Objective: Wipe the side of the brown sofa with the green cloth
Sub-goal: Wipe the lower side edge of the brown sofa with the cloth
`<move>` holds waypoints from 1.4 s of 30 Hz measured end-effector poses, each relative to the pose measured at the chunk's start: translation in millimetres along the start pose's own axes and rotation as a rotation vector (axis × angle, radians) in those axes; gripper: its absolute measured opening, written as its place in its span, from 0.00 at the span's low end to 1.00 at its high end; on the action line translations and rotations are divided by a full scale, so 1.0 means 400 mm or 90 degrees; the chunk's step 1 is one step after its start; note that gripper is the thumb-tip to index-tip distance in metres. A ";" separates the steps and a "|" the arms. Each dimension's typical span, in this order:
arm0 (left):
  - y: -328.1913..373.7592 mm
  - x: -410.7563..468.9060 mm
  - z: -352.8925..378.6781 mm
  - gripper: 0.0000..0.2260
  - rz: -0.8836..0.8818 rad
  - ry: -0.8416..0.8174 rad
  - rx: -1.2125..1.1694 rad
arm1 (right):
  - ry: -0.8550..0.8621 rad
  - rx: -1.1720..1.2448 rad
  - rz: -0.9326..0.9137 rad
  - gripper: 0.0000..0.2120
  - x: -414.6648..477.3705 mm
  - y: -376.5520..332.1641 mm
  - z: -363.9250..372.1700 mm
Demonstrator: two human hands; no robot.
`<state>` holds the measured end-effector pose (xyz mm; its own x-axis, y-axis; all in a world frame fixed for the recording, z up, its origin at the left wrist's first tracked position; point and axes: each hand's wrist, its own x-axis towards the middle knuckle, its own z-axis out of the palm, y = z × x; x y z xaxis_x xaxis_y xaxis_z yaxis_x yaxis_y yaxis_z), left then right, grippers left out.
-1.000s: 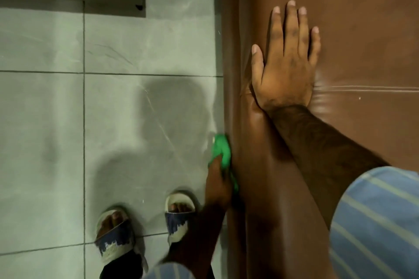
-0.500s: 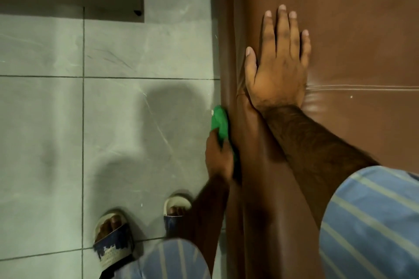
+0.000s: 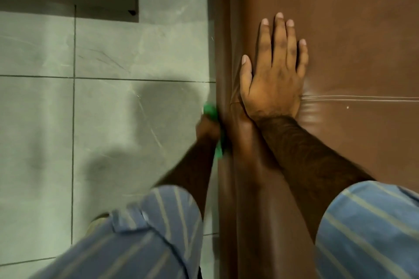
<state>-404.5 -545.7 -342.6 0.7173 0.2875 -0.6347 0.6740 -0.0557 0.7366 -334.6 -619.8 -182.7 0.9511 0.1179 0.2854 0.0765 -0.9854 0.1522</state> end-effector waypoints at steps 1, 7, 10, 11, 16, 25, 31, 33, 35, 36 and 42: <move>0.064 0.047 -0.006 0.18 0.006 -0.007 -0.030 | -0.002 0.002 0.001 0.32 0.000 -0.001 0.001; 0.184 0.053 0.006 0.21 0.158 0.025 -0.159 | -0.014 0.004 0.006 0.32 0.003 -0.002 -0.006; 0.035 -0.053 0.005 0.17 0.014 0.029 -0.022 | -0.005 0.002 0.005 0.32 0.001 -0.007 -0.005; -0.023 -0.102 -0.003 0.17 -0.063 -0.004 0.055 | -0.001 -0.003 0.003 0.32 0.002 -0.006 -0.003; -0.087 -0.145 -0.042 0.16 -0.271 -0.193 0.179 | 0.007 0.002 0.006 0.31 0.000 -0.002 0.002; 0.408 0.226 -0.036 0.19 0.069 -0.010 -0.056 | -0.016 -0.011 -0.004 0.32 0.003 -0.001 0.005; 0.157 0.079 -0.007 0.18 0.011 -0.009 0.056 | -0.021 -0.012 0.000 0.32 0.001 -0.003 0.004; 0.003 -0.038 -0.001 0.18 -0.070 -0.047 0.088 | -0.011 -0.016 0.000 0.32 0.002 -0.003 0.006; -0.114 -0.157 -0.004 0.18 -0.119 -0.083 0.113 | 0.000 -0.013 0.003 0.31 0.003 0.000 0.008; -0.154 -0.209 -0.012 0.18 -0.157 -0.111 0.116 | -0.001 -0.005 0.005 0.31 0.002 -0.003 0.007; -0.106 -0.300 -0.130 0.13 -0.132 -0.175 0.171 | -0.119 0.048 0.002 0.32 0.019 -0.001 -0.039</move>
<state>-528.4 -528.1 -285.4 0.5575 0.0559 -0.8283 0.8048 -0.2811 0.5227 -332.0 -616.3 -165.8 0.9900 0.0964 0.1034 0.0884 -0.9930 0.0789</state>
